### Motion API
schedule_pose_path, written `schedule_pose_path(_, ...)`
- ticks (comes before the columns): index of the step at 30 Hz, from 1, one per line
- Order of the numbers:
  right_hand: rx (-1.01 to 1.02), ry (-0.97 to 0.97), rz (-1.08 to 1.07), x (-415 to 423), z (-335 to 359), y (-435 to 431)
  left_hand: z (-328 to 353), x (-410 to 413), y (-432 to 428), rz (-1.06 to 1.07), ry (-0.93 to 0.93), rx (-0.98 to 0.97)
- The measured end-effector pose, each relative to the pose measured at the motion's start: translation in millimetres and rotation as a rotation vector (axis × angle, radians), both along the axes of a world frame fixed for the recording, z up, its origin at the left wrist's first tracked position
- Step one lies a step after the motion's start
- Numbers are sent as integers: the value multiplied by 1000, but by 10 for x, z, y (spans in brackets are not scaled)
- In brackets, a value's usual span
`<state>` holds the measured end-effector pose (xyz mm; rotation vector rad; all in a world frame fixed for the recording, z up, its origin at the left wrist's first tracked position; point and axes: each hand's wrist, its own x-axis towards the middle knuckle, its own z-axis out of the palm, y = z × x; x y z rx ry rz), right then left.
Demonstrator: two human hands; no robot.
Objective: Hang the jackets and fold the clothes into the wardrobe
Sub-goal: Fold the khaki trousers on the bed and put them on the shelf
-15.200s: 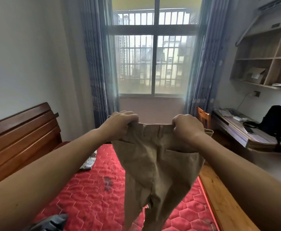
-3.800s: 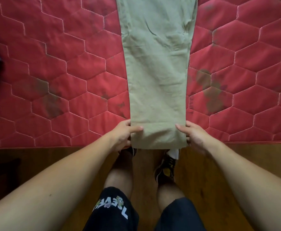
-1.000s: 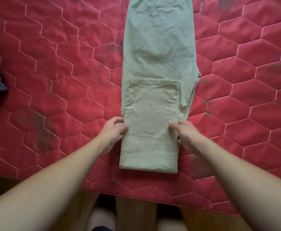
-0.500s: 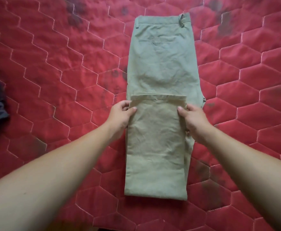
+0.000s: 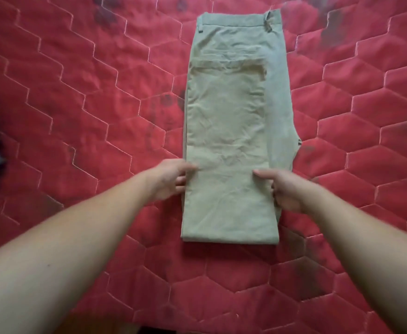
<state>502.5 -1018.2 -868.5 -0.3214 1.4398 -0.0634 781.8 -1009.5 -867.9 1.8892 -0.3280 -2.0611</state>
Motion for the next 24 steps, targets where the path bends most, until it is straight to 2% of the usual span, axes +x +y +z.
schedule_pose_path(3,126,-115,-132,-55,29,532,-31,-16,602,-32,91,98)
schedule_pose_path(6,152,-159,-169,-94,-4,885,-61,-36,1046,-43,145,144)
schedule_pose_path(11,95,-127,-191,-99,-69,1390,-85,-53,1500,-61,138,171)
schedule_pose_path(17,227,-134,-107,-151,-27,2048,-18,-77,2155,-170,81,287)
schedule_pose_path(21,257,-119,-86,-139,8,2045,6,-115,2181,-131,72,275)
schedule_pose_path(24,188,-103,-28,-101,23,1714,-33,-121,1840,-90,12,188)
